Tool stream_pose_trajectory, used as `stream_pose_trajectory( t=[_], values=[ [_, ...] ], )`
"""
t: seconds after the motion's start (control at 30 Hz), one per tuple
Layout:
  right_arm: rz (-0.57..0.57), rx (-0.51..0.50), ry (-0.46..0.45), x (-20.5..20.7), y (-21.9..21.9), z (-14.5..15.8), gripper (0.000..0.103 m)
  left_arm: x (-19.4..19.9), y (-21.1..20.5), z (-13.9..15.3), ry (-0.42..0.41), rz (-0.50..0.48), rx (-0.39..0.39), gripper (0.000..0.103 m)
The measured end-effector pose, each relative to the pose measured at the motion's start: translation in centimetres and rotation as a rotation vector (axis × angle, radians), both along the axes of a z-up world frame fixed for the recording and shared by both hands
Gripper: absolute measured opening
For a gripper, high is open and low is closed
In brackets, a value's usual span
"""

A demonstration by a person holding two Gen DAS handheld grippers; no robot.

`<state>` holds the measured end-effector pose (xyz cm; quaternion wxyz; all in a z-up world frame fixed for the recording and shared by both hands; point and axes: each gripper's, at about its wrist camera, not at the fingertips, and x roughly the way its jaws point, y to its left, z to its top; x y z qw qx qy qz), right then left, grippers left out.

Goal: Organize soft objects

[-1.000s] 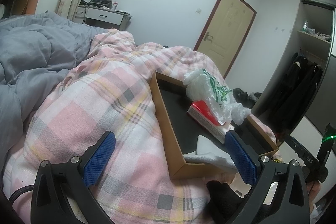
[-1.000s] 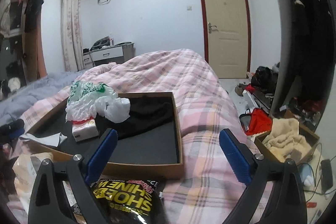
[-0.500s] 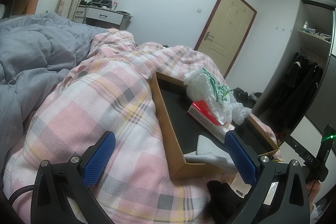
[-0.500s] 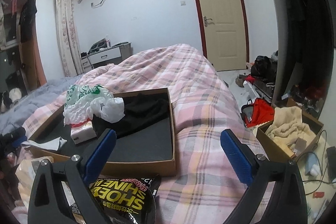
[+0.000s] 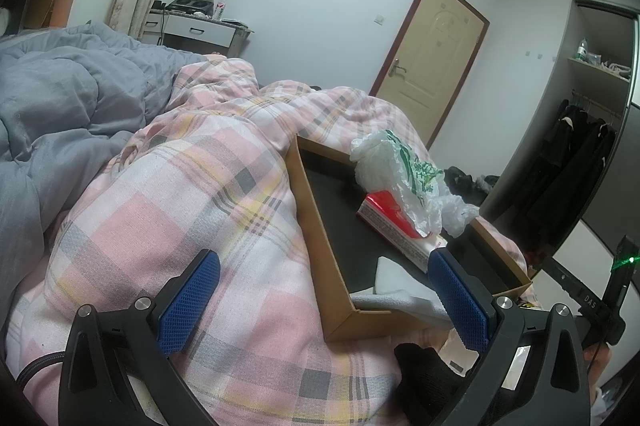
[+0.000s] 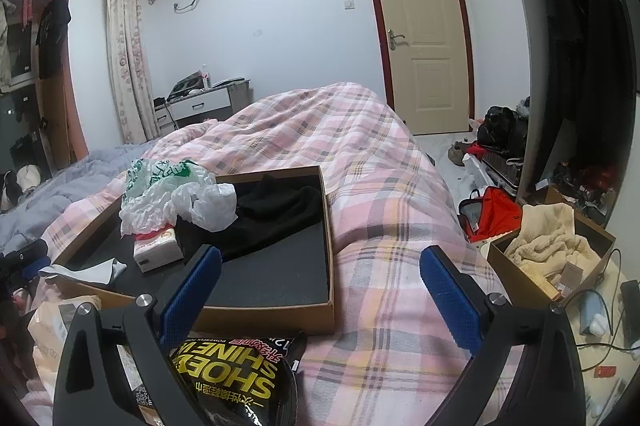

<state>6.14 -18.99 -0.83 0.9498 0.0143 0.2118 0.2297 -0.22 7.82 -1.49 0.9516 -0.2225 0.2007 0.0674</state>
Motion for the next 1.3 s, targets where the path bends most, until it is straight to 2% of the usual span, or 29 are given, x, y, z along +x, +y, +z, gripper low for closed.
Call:
stream_pose_trajectory(
  t=[0.97,1.1,1.17,1.23,1.3],
  values=[
    [-0.001,-0.001,0.002,0.0,0.0,0.1,0.099,0.1,0.0,0.1,0.002,0.001,-0.002,0.103],
    [-0.001,-0.004,0.001,0.0,0.0,0.1,0.099,0.2,-0.4,1.3,0.012,-0.025,0.035,0.103],
    [-0.004,-0.009,0.0,-0.1,-0.1,0.1,0.099,0.4,-1.4,2.7,0.031,-0.057,0.101,0.103],
    [-0.005,-0.011,-0.002,-0.1,-0.1,0.1,0.099,1.1,-2.5,4.0,0.09,-0.092,0.164,0.103],
    [-0.005,-0.01,0.0,-0.1,-0.1,0.1,0.099,2.4,-3.3,4.7,0.174,-0.156,0.165,0.103]
  ],
)
